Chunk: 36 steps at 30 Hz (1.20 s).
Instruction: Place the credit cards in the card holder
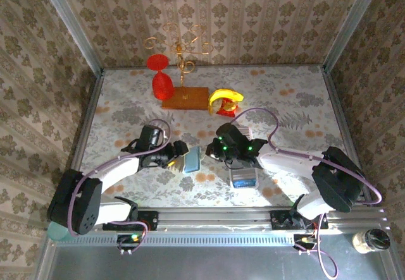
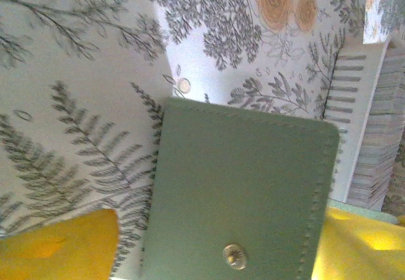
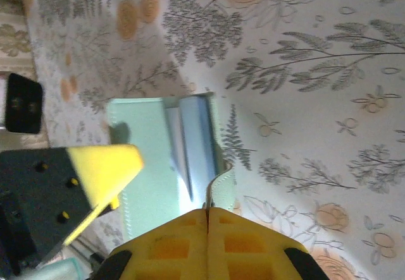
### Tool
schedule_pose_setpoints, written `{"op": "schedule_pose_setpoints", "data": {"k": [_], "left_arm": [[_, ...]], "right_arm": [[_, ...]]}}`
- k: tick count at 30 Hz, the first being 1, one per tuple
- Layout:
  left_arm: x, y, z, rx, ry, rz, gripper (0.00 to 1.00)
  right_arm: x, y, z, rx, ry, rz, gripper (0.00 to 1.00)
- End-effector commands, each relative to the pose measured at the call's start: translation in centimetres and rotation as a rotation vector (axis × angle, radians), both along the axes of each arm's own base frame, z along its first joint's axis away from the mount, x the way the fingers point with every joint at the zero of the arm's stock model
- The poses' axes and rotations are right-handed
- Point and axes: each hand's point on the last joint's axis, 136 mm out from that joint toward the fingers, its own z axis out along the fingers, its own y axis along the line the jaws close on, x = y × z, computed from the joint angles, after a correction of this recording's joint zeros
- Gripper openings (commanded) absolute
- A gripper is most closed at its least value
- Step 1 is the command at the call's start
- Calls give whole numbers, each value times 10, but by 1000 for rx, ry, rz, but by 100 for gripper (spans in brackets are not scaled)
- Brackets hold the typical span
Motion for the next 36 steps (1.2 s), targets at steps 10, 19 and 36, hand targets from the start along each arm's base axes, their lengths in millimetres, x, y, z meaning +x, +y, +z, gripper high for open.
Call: {"op": "schedule_pose_setpoints", "data": {"k": [10, 19, 36], "left_arm": [[-17, 41, -16, 95, 46, 45, 41], [-22, 42, -28, 89, 48, 44, 17], [-10, 32, -25, 81, 12, -26, 2]], "right_arm": [[2, -38, -32, -232, 74, -63, 0], [4, -44, -37, -301, 79, -58, 0], [-8, -53, 46, -450, -93, 73, 51]]}}
